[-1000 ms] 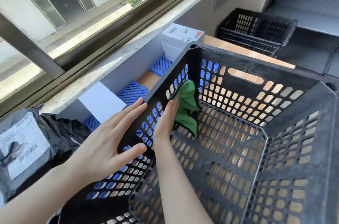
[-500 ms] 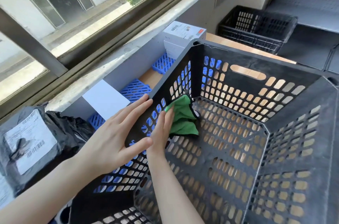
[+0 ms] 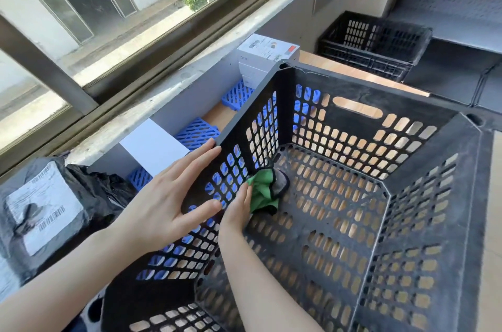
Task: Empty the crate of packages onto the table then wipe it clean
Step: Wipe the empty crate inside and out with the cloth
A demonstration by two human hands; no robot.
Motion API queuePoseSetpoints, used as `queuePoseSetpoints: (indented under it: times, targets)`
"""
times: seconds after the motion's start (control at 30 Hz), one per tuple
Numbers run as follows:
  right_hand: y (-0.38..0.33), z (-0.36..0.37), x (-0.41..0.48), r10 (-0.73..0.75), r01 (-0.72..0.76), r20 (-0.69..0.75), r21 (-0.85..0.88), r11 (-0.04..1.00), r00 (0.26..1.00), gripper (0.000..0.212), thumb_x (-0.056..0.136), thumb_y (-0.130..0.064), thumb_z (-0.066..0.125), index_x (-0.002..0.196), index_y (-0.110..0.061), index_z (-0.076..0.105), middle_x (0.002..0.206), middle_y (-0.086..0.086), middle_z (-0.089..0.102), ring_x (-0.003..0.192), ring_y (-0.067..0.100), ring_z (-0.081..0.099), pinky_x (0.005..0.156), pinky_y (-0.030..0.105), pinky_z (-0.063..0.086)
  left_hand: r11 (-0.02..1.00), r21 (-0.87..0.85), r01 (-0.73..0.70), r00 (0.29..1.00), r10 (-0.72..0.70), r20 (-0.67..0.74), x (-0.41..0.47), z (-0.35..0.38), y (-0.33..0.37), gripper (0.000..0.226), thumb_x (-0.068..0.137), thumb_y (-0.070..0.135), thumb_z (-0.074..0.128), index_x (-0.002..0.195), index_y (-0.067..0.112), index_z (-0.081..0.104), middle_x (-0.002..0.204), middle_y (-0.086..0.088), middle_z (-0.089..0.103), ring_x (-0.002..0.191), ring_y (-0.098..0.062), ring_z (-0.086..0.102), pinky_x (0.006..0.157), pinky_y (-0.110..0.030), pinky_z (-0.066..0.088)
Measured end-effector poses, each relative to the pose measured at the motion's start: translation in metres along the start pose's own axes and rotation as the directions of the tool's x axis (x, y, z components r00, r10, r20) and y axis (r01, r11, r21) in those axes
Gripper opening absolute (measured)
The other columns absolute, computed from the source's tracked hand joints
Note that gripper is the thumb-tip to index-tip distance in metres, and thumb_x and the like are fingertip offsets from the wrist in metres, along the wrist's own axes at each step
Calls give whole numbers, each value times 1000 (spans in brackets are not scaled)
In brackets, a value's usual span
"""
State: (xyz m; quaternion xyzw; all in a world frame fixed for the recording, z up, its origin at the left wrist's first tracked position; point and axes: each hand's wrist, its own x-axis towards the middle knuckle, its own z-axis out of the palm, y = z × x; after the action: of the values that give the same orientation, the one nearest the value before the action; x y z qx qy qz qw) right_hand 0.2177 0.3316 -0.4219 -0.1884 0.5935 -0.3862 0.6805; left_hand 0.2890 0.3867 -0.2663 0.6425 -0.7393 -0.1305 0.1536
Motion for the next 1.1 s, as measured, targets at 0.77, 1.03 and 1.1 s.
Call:
queuePoseSetpoints:
  times: [0.77,1.03,1.1]
  targets:
    - [-19,-2,-115,-311,341,218,-119,932,925,43,100,-37,39,140,-49,36,147,-27,35,134,-11,30,111,20,28,992,-126,-5,1000,6,6,-1,0,-5,68,91,59,39,153,37,23,159,22,17,144,4,21,118,-34,25]
    - [8,-7,-102,-336,385,235,-212,898,912,53,101,-23,36,148,-44,23,153,-25,26,138,-9,24,116,25,24,989,-150,2,1000,-2,5,-1,1,-8,68,93,60,37,153,32,24,160,16,22,145,1,21,119,-40,25]
    - [16,-9,-92,-178,221,183,-249,943,967,51,100,-31,35,148,-44,21,153,-18,29,139,4,30,115,30,26,989,-149,-7,1000,8,2,-1,1,-9,68,93,61,37,153,32,24,160,15,22,146,0,21,119,-42,25]
